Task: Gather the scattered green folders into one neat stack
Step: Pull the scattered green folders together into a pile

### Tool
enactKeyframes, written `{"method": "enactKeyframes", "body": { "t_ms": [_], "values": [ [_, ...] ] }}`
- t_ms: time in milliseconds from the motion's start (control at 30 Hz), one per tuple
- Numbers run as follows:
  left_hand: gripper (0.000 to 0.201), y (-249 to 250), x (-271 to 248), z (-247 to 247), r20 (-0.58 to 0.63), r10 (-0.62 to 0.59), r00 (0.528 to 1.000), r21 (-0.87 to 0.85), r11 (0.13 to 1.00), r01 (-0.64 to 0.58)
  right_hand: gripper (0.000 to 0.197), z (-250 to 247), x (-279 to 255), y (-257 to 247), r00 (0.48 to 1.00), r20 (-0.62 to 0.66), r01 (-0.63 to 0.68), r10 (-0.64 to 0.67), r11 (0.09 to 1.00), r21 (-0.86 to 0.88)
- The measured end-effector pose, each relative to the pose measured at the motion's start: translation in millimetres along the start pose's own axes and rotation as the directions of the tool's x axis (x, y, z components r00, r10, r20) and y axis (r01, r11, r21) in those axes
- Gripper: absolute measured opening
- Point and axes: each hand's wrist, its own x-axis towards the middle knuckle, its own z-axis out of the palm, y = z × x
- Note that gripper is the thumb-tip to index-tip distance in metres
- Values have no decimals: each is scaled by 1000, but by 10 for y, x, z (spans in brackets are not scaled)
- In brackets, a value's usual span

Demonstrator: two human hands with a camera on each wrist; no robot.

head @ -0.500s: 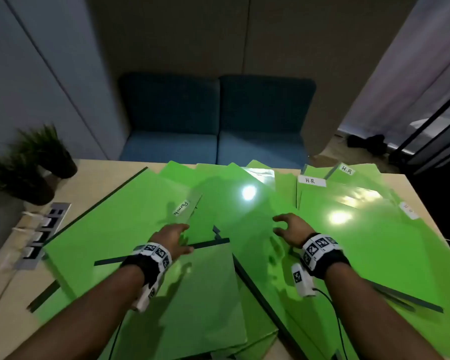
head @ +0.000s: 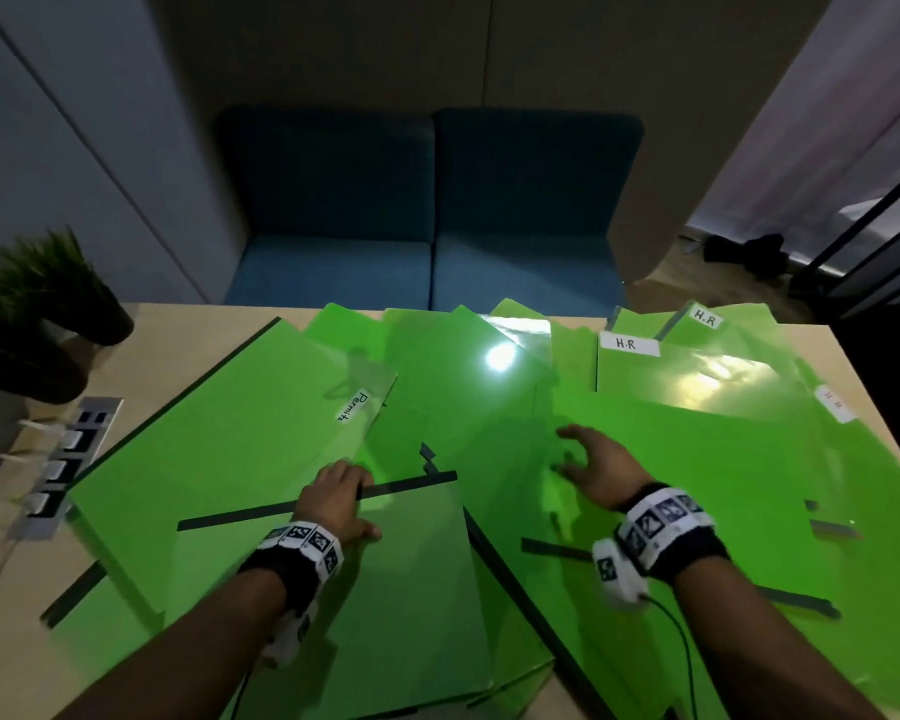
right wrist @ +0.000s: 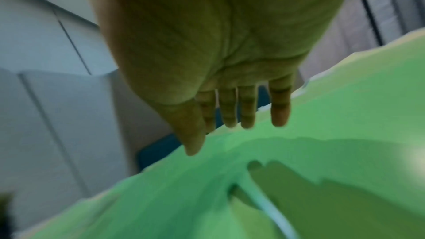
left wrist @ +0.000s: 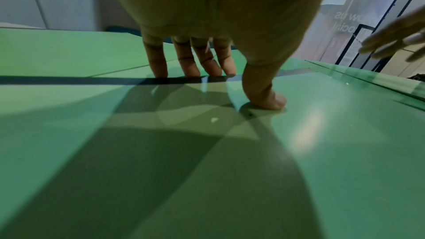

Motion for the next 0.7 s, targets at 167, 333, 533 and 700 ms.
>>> {"method": "enactKeyframes", "body": {
  "t_ms": [167,333,533,700],
  "values": [
    [79,16,-106,-17,6,-15,1000,-36,999,15,84,-395,80,807,953,-60,-303,298,918,-254],
    [62,43,-135,-207,154,-26,988,-135,990,47,94,-184,-96,1007,957,-105,-289,270,869,-402],
    [62,-208,-140,-815,6,-72,997,-431,900,67,103,-152,-172,1017,953,-102,-304,286,907,-292],
    [34,-461,-153,-902,-243,-313,918,-656,751,83,109,-176,-213,865,909,-243,-379,338,914,-145]
  ]
}}
